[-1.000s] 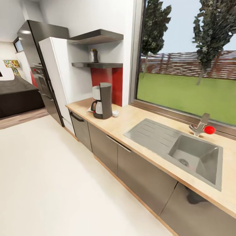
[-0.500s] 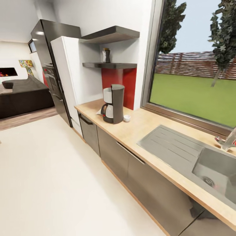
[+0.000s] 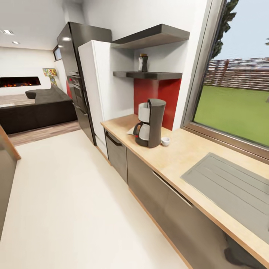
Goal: Set up a coffee station on the kitchen countertop: keep the coffee maker on the countertop, move the bottle of coffee from the kitchen shelf to the counter next to the coffee maker, place a paper coffee filter on top of the coffee maker, put the saucer next to the coffee maker with the coffee cup on the saucer, and place the electric kettle next to the coffee maker.
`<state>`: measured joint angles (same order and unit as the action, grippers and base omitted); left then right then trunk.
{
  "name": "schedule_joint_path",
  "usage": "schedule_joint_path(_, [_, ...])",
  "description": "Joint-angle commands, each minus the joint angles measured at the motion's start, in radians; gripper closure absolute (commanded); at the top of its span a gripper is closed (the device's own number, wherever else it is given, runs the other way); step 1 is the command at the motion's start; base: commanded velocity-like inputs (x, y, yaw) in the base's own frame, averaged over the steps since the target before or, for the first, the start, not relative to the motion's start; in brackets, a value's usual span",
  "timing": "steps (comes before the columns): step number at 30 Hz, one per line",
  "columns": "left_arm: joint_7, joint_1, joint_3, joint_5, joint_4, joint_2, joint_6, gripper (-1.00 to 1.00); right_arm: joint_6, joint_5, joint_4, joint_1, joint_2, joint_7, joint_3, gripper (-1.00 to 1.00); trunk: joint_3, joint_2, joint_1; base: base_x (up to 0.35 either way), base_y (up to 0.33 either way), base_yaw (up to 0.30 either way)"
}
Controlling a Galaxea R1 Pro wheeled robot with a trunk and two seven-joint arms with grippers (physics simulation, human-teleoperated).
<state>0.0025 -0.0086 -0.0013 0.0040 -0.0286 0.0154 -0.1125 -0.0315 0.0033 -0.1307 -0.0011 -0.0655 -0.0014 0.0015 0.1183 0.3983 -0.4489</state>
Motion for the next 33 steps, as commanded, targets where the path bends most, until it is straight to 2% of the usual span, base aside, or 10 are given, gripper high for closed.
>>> schedule_joint_path(1, [0.000,-0.001,0.000,0.000,0.001,0.000,-0.005,-1.00,-0.002,0.000,0.000,0.000,0.000,0.000,0.000,-1.00,0.002,0.002,-0.001,0.308,0.172,0.019])
schedule_joint_path(24, [-0.001,-0.001,0.001,0.001,0.002,-0.002,-0.013,-1.00,-0.002,-0.005,-0.002,0.000,-0.006,0.002,-0.002,-1.00,0.002,0.002,-0.001,0.308,0.196,0.002])
schedule_joint_path(33, [0.000,-0.002,0.003,0.001,0.001,0.005,-0.015,-1.00,-0.002,-0.005,-0.003,0.000,-0.007,0.003,-0.004,-1.00,0.002,0.002,-0.001,0.308,0.199,0.000])
